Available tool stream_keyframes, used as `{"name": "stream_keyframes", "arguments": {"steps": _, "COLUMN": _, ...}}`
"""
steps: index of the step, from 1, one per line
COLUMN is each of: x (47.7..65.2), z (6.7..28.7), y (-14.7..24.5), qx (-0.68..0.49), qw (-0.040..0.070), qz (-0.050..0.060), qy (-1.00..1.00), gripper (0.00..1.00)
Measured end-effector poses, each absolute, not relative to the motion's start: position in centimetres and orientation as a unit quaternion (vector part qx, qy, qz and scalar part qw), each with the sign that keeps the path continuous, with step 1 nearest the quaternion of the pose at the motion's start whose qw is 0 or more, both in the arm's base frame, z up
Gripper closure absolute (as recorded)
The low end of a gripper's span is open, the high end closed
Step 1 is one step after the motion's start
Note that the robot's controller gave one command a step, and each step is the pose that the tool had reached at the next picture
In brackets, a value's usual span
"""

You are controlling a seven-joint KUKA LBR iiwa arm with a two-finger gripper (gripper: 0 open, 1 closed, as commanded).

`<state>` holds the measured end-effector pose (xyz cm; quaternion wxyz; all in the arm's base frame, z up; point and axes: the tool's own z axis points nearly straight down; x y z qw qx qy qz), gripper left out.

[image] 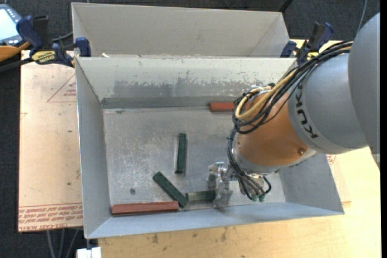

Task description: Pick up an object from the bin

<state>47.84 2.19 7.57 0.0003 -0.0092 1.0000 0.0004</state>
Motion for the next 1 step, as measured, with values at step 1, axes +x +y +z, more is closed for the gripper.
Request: {"name": "stream_keyframes", "arguments": {"steps": 1, "x": 48.32, "z": 16.3, "y": 1.61, "qx": 0.013, "qw": 0.005, "qz": 0.001, "qy": 1.0, "gripper": 1.0}}
